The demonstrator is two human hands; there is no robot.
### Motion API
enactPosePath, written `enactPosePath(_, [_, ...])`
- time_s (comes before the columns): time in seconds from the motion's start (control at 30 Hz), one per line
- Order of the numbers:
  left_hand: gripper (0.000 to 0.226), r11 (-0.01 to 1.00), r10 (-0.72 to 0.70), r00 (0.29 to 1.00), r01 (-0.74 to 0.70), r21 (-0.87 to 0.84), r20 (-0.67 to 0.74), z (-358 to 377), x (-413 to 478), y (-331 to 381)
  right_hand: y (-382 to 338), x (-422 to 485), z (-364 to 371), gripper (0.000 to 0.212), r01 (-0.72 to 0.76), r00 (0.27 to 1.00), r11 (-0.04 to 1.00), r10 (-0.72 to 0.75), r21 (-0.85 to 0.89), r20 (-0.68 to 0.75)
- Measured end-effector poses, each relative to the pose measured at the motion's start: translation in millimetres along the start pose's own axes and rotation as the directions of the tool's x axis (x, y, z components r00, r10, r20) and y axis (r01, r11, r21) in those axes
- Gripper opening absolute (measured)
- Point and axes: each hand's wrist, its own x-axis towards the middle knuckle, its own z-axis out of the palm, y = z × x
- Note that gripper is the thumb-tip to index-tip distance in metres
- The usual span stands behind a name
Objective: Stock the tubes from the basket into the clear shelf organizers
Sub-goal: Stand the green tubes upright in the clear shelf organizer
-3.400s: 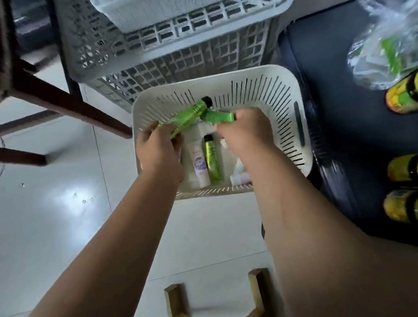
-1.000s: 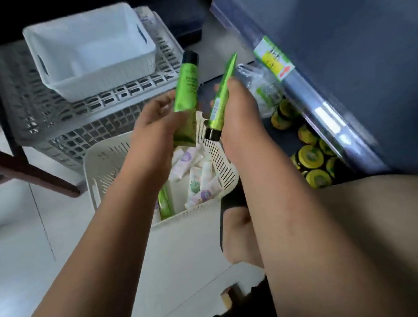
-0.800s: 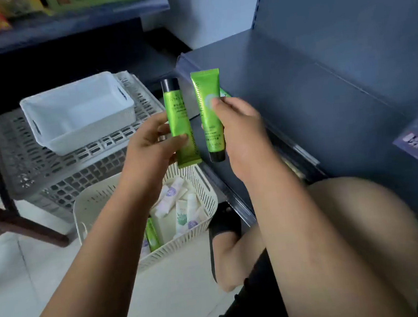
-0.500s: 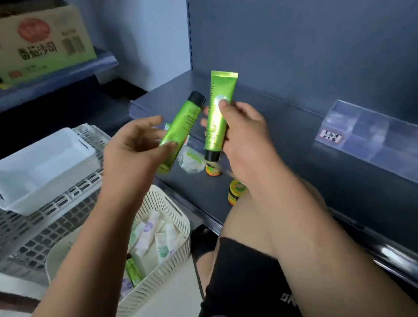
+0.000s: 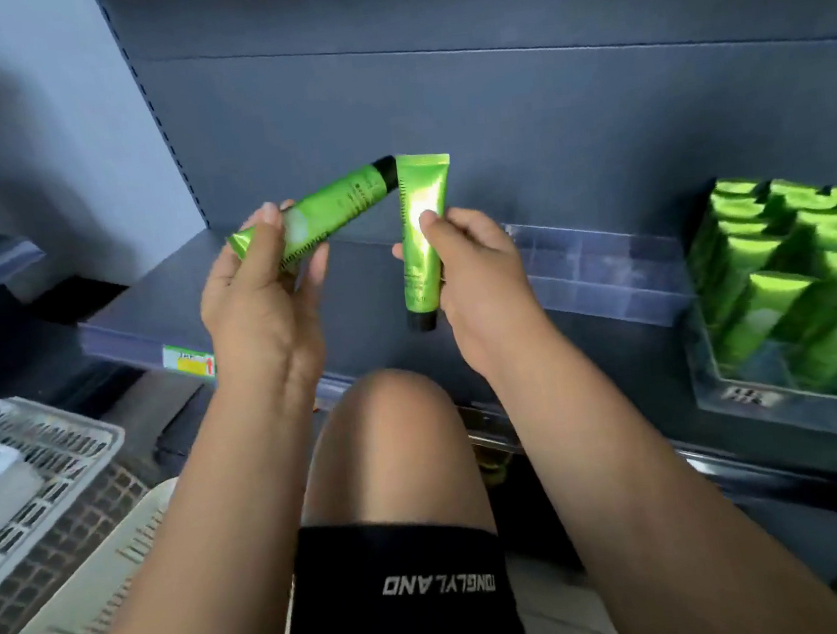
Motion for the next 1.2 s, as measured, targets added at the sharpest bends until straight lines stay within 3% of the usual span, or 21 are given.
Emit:
enactPosePath(0.13, [0.013,0.999,-0.053,0.995,0.052,0.015,0.082,49,-15,-31,-32,-7,-48,0.012,0.089,0.99,0.995,-0.093,-0.047,-0.104])
enactPosePath(0.33, [0.025,0.958,-0.251,0.943,0.209,0.198,0.22,95,-46,-69,-72,-26,-115,0.05,0.16,0.946,0.963,-0.212,-0.216,-0.244])
enactPosePath(0.53, [0.015,0.942,-0.302,0.915,0.241,0.235,0.269,124,-72,-82,-84,-50,-161,0.02,0.145,0.924,0.916,-0.26,-0.373,-0.28])
enactPosePath(0.63, [0.011,0.949,-0.294,0.906,0.238,0.207,0.304,133,-83,-81,-85,-57,-170,0.02,0.147,0.92,0.903,-0.274,-0.403,-0.279])
enactPosePath(0.77, [0.02,0.952,-0.27,0.914,0.206,0.227,0.302,144,-96,-89,-87,-65,-181,0.024,0.131,0.909,0.913,-0.267,-0.386,-0.321])
enactPosePath(0.87, [0.024,0.97,-0.227,0.886,0.168,0.175,0.405,151,-111,-100,-90,-73,-196,0.025,0.157,0.898,0.908,-0.295,-0.389,-0.326])
enactPosePath(1.0, [0.007,0.97,-0.196,0.845,0.094,0.223,0.497,154,-124,-113,-98,-92,-229,0.016,0.17,0.891,0.869,-0.337,-0.465,-0.305])
enactPosePath(1.2, [0.033,0.92,-0.138,0.75,-0.144,0.365,0.646,161,-134,-127,-110,-113,-278,0.024,0.189,0.89,0.809,-0.38,-0.557,-0.251])
